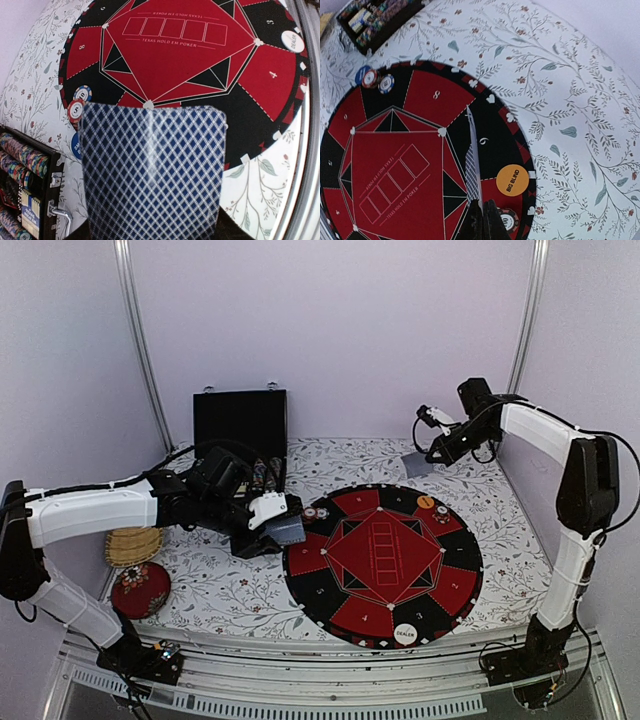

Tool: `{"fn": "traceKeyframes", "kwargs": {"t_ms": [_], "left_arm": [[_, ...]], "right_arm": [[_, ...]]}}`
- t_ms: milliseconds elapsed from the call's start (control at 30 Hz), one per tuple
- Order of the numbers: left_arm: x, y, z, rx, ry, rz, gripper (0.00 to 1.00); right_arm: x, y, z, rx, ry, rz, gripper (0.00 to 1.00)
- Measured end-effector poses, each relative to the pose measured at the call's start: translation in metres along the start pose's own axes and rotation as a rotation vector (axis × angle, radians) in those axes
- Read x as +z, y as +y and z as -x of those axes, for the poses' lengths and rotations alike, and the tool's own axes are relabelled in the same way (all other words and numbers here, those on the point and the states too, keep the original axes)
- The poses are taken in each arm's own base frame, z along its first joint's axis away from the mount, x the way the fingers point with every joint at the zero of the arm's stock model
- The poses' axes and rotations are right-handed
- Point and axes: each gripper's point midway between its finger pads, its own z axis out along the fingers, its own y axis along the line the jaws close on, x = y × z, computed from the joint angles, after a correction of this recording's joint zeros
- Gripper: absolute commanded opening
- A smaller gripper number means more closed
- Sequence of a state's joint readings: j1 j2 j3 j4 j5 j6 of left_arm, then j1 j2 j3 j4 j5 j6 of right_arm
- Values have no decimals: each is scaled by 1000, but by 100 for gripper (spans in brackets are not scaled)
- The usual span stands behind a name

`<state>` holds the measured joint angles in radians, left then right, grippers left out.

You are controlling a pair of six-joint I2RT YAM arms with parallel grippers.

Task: Distribute texas hold em gaming equipment
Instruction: Distribute the poker card in the big blind area.

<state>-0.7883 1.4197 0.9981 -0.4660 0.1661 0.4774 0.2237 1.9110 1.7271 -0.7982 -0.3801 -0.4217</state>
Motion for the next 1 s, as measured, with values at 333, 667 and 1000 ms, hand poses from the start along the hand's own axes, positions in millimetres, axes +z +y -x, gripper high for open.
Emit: {"fn": "traceKeyframes", "kwargs": {"t_ms": [333,667,1000], "left_arm": [[7,-2,-5,-3,21,-13,55],[12,-3,-9,-6,37,-22,55],[12,-4,-9,-6,36,-24,55]], "right_arm": [[41,30,-33,-323,176,133,2],[90,25,-45,-546,353,136,2],[143,-29,-53,-686,452,-98,2]]}}
